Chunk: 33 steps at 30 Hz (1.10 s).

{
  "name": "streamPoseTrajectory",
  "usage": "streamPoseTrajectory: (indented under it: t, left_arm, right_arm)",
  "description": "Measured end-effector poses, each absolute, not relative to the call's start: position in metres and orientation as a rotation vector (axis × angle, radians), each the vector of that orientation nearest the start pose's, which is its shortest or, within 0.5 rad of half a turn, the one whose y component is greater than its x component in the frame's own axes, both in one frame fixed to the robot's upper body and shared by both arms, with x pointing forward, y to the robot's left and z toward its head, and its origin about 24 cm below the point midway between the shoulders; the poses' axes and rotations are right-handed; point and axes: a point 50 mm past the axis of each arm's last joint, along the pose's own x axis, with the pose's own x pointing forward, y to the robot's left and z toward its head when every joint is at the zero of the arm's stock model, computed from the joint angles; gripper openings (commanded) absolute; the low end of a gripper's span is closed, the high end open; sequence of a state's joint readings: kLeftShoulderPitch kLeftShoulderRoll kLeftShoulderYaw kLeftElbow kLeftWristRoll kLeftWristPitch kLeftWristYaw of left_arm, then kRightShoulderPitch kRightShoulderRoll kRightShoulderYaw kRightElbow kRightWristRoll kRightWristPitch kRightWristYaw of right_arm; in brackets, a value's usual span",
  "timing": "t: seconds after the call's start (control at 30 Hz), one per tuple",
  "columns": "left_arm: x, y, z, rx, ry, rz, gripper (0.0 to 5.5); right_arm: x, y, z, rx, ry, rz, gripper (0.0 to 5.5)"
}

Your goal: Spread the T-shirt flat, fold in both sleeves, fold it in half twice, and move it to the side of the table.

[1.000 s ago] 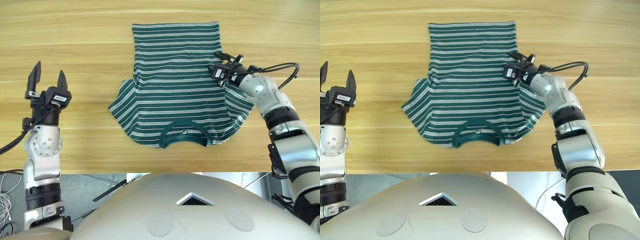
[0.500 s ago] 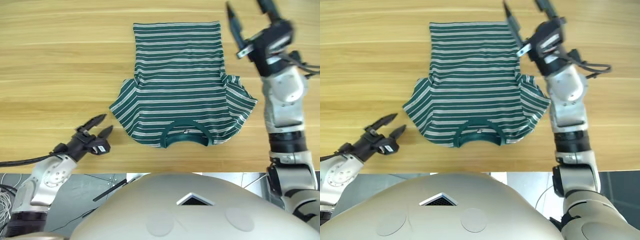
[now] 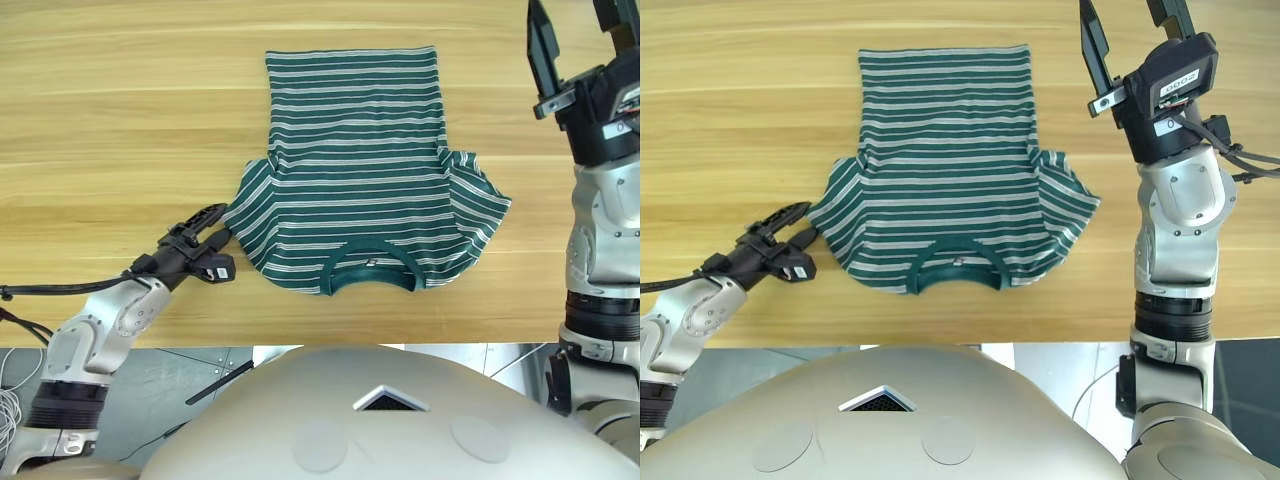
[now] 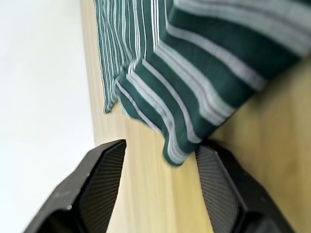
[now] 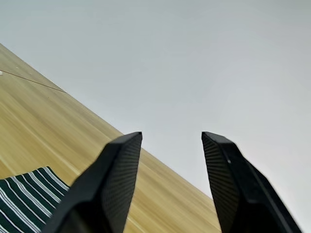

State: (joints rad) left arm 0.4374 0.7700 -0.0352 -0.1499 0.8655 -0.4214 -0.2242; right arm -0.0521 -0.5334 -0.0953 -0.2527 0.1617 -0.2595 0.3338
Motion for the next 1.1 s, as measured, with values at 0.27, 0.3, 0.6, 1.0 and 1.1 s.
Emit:
streamPoseTrajectory:
  t: [0.27, 0.3, 0.6, 1.0, 1.1]
  left_arm:
    - [0.160, 0.238, 0.021, 1.538, 0.085, -0.757, 2.61]
    - [0.162, 0.236, 0.020, 1.535, 0.073, -0.763, 2.61]
    - [0.157, 0.225, 0.019, 1.502, 0.036, -0.810, 2.61]
    - [0.156, 0.227, 0.016, 1.498, 0.064, -0.826, 1.46]
    - [0.155, 0.226, 0.015, 1.501, 0.070, -0.838, 1.01]
  right_arm:
    - [0.241, -0.214, 0.156, -0.487, -0.492, 0.350, 2.27]
    - [0.241, -0.214, 0.155, -0.486, -0.492, 0.349, 2.27]
    - [0.242, -0.217, 0.155, -0.488, -0.484, 0.339, 2.27]
    - [0.243, -0.222, 0.153, -0.481, -0.472, 0.315, 2.27]
    - [0.243, -0.223, 0.153, -0.479, -0.471, 0.312, 2.27]
